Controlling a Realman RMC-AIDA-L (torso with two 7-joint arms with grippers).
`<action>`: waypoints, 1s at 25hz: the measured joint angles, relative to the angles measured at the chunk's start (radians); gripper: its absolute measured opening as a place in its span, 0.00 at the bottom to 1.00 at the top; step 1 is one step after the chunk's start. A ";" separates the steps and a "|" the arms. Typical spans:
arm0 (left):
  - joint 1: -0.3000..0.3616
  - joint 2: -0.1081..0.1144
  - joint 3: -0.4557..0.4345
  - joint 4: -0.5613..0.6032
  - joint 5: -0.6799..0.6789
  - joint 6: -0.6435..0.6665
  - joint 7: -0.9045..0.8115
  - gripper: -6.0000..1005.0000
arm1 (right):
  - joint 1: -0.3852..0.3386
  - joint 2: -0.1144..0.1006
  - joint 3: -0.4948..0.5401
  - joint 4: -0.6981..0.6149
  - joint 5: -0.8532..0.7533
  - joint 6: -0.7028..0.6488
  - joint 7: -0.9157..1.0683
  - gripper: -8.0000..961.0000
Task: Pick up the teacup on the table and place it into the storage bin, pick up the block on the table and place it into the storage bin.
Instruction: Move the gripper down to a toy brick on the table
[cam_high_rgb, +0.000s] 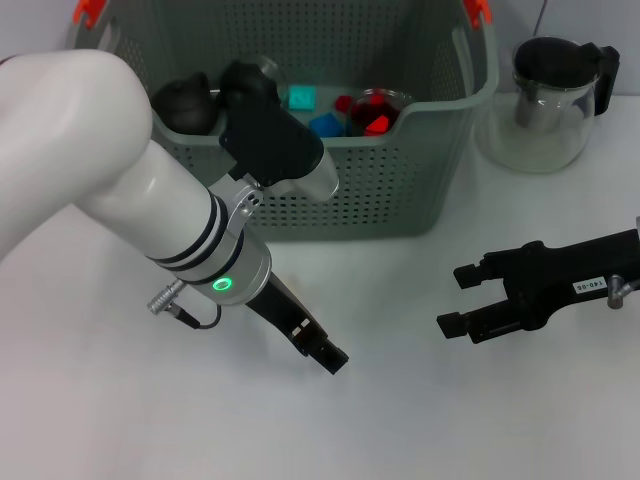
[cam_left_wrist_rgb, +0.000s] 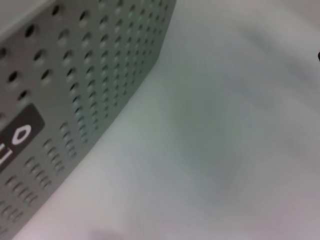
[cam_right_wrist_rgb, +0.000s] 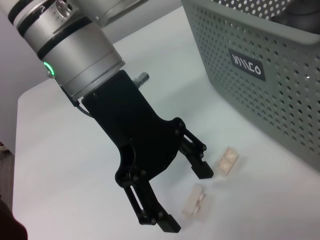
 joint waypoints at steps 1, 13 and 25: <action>0.000 0.000 0.002 -0.003 0.000 -0.004 0.000 0.94 | 0.000 0.000 0.000 0.000 0.000 0.001 0.000 0.97; 0.003 0.000 0.014 -0.030 0.012 -0.045 0.000 0.83 | 0.004 0.000 0.000 0.000 0.000 0.005 0.003 0.97; -0.008 0.002 0.014 -0.039 0.026 -0.040 0.000 0.44 | 0.008 0.000 0.000 -0.002 0.002 0.005 0.004 0.97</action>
